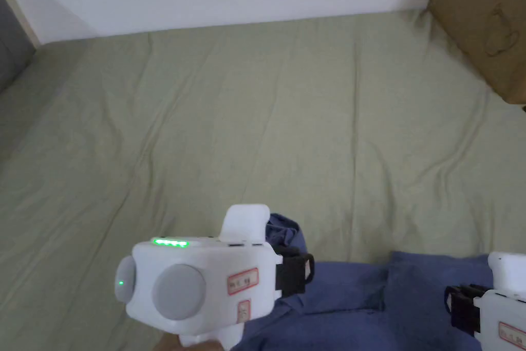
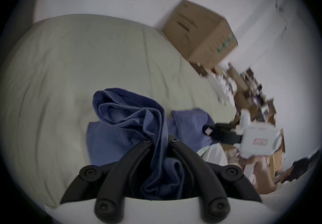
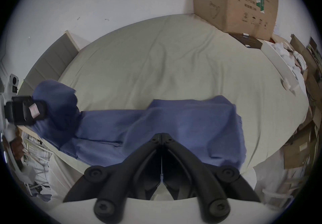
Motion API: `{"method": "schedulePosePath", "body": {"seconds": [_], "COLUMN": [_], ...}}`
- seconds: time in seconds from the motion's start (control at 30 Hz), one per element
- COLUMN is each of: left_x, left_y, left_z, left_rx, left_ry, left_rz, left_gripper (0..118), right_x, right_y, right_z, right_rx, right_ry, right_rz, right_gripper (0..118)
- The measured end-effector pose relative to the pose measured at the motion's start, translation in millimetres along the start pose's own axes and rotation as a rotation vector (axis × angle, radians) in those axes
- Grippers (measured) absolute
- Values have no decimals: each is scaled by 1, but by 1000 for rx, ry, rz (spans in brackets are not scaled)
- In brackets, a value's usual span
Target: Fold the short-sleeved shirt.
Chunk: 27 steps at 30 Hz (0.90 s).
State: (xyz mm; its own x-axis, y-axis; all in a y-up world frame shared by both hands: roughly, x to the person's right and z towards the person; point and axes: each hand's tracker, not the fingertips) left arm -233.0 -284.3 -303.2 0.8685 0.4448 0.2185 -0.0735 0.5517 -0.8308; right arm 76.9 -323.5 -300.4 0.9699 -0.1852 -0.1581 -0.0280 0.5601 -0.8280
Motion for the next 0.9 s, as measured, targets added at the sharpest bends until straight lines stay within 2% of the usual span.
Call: {"method": "schedulePosePath", "body": {"seconds": [0.1,0.13,0.17,0.23,0.27,0.33,0.43,0.53,0.57,0.6,0.63,0.67,0.7,0.83,0.9], "left_x": [16,19,20,20,23,23,19,-7,-17,-21,-29,-36,-43,-38,-20], "left_y": [-15,-19,-23,-31,-32,-34,-25,-21,-20,-18,-18,-19,-21,-31,-36], "left_z": [-46,-59,-71,-81,-81,-69,-49,-23,-18,-11,-14,-19,-27,-59,-80], "left_rx": [-80,-94,-128,-160,-195,-168,-128,-43,-17,2,6,-4,-11,-89,-160], "left_ry": [-41,-31,4,-1,21,8,-20,-57,-53,-26,17,76,107,-6,-25], "left_rz": [-70,-72,-66,-69,-63,-75,-70,56,107,141,170,195,195,223,161], "left_gripper": [11,18,39,111,118,111,110,107,96,76,39,14,6,4,4], "right_x": [14,15,19,22,25,27,32,33,34,34,34,35,36,40,42], "right_y": [-6,-6,-8,-10,-11,-14,-16,-19,-19,-20,-20,-20,-20,-19,-19], "right_z": [3,5,6,8,9,10,8,6,6,6,6,5,6,8,8], "right_rx": [-1,-2,-2,-5,-7,-7,-9,-10,-10,-10,-9,-8,-7,6,8], "right_ry": [-16,-18,-20,-27,-31,-35,-40,-35,-32,-28,-25,-22,-21,-14,-8], "right_rz": [-47,-60,-71,-83,-87,-95,-103,-112,-115,-117,-118,-118,-118,-126,-135], "right_gripper": [0,0,0,0,0,0,0,0,0,0,0,0,0,0,0]}}
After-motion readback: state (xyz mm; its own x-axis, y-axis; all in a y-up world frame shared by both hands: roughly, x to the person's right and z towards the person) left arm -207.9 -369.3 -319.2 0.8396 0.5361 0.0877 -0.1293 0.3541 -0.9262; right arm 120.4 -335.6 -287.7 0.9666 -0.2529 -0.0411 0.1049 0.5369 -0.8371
